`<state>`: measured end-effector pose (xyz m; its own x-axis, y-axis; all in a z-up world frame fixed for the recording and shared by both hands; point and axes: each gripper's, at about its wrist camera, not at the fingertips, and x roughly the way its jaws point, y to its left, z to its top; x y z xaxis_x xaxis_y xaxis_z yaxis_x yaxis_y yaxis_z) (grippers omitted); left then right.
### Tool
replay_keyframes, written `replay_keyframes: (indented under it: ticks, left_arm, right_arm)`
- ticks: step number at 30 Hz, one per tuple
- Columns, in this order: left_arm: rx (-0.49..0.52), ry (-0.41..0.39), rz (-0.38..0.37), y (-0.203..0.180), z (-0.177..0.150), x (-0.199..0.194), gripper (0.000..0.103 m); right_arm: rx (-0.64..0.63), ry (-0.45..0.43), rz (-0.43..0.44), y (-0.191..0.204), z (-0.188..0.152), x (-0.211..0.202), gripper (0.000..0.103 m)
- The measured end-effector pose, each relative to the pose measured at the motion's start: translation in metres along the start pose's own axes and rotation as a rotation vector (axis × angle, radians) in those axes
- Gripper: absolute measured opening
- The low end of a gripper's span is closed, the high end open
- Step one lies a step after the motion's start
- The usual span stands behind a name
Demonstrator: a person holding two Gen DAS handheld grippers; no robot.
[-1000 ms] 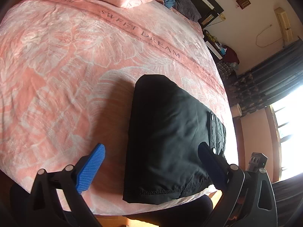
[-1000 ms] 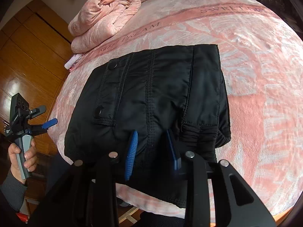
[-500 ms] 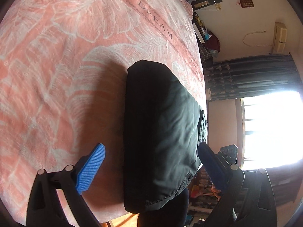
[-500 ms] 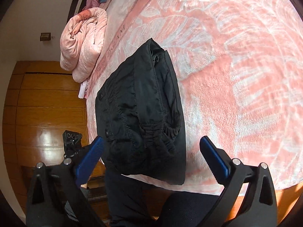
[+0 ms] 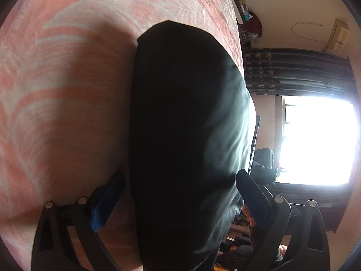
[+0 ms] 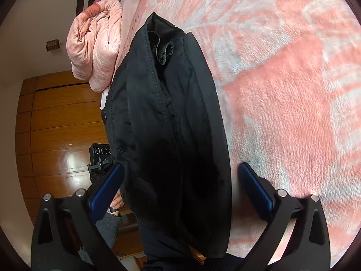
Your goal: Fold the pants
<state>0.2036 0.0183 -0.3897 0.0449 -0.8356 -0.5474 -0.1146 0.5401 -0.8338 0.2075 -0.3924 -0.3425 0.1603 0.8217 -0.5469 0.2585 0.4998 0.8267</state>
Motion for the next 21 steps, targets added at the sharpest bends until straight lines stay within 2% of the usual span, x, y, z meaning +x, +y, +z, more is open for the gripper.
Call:
replay_keyframes:
  ticks: [2, 3, 4, 5, 7, 8, 9, 11, 15, 21]
  left_arm:
    - [0.006, -0.02, -0.003, 0.0, -0.003, 0.005, 0.094]
    - [0.008, -0.032, 0.0, 0.0, -0.004, 0.006, 0.086]
    - [0.004, -0.034, -0.014, 0.0, -0.004, 0.008, 0.065]
    - [-0.007, -0.041, -0.016, 0.001, -0.005, 0.008, 0.063]
    - [0.007, -0.059, 0.002, -0.004, -0.007, 0.007, 0.057]
    - [0.011, -0.066, 0.007, -0.006, -0.007, 0.005, 0.05]
    - [0.012, -0.073, 0.006, -0.008, -0.007, 0.004, 0.046]
    - [0.04, -0.086, 0.012, -0.016, -0.008, 0.001, 0.033]
    - [0.075, -0.109, 0.037, -0.032, -0.008, -0.004, 0.029]
    - [0.141, -0.171, 0.036, -0.056, 0.01, -0.034, 0.028]
  right_arm:
    - [-0.013, 0.006, 0.0, 0.004, 0.0, 0.002, 0.101]
    - [-0.022, 0.008, 0.003, 0.007, 0.001, 0.005, 0.101]
    - [-0.037, 0.008, 0.004, 0.01, 0.001, 0.008, 0.101]
    - [-0.057, 0.01, 0.002, 0.014, -0.001, 0.012, 0.1]
    - [-0.113, 0.006, -0.048, 0.023, -0.005, 0.019, 0.084]
    - [-0.131, 0.0, -0.064, 0.026, -0.007, 0.02, 0.067]
    - [-0.131, -0.009, -0.045, 0.027, -0.008, 0.02, 0.053]
    - [-0.145, -0.034, -0.021, 0.033, -0.01, 0.013, 0.041]
    - [-0.192, -0.053, -0.016, 0.058, -0.015, 0.006, 0.035]
    - [-0.257, -0.074, 0.006, 0.106, 0.0, 0.007, 0.035]
